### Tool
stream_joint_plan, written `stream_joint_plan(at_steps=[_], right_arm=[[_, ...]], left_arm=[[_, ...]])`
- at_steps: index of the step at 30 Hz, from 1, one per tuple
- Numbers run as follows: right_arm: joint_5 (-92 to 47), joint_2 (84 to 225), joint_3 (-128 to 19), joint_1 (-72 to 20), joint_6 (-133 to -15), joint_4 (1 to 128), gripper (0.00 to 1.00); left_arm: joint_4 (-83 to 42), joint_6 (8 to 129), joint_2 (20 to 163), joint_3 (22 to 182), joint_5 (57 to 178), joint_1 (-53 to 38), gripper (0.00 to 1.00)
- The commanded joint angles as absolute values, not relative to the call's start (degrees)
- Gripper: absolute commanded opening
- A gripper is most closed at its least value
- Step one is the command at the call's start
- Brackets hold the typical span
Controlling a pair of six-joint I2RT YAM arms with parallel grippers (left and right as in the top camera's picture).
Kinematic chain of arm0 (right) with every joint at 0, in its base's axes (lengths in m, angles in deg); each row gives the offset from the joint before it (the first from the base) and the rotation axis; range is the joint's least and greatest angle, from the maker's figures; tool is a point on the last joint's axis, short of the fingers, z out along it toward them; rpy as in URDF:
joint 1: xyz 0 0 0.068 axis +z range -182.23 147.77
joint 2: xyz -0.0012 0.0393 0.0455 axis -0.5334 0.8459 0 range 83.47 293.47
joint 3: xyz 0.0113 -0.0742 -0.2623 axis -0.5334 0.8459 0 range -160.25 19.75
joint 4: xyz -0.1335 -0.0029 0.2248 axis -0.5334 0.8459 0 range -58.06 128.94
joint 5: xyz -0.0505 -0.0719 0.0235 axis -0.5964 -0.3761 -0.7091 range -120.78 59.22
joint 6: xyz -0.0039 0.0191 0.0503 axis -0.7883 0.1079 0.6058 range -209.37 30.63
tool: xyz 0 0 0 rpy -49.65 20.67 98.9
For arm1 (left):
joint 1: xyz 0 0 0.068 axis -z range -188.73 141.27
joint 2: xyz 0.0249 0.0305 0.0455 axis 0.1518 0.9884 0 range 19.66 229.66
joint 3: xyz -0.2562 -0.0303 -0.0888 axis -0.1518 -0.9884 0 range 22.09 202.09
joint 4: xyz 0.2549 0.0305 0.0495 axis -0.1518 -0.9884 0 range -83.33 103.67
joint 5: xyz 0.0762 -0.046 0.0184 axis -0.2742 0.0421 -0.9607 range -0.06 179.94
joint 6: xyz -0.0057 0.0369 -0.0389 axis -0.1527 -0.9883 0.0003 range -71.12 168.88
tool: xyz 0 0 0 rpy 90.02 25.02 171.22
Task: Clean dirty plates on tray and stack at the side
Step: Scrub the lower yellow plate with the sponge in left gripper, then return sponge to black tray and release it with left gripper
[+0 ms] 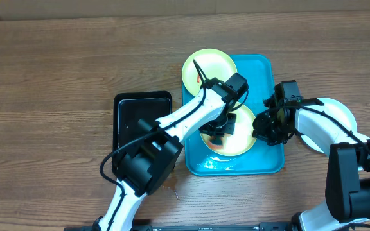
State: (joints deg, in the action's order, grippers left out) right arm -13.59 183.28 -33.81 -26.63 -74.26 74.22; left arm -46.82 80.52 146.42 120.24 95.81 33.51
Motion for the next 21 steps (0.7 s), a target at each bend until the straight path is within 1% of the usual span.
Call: stream_joint_plan(at_steps=[1,3,5,9,12,17,21], right_arm=[[-19.18,185.08,-31.64,-27.11,-74.63,74.85,0.04],[-19.18,185.08,-31.64,-27.11,-74.63,74.85,0.04],[-19.18,185.08,-31.64,-27.11,-74.61,74.87,0.04],[-19.18,185.08,-31.64,-27.11,-74.61,74.87,0.04],[-19.18,185.08,-31.64,-27.11,-74.61,74.92,0.04],[-19.21,185.08,-31.64,-27.11,-74.61,75.11,0.04],[-19.38,185.08,-31.62,-27.11,-74.61,75.05,0.04]], left_arm=[[-47.58,83.66,142.9,119.82,74.35,32.66,0.04],[-46.99,82.31,142.72,119.89,73.96,32.63,0.04],[-46.86,80.14,142.53,120.06,76.64,32.63,0.05],[-48.72,78.88,140.23,121.49,88.56,32.11,0.04],[-50.03,78.88,135.18,121.66,94.46,30.36,0.04],[-55.84,77.39,123.14,121.66,93.74,24.31,0.04],[-62.38,76.25,115.36,121.64,87.68,17.49,0.04]])
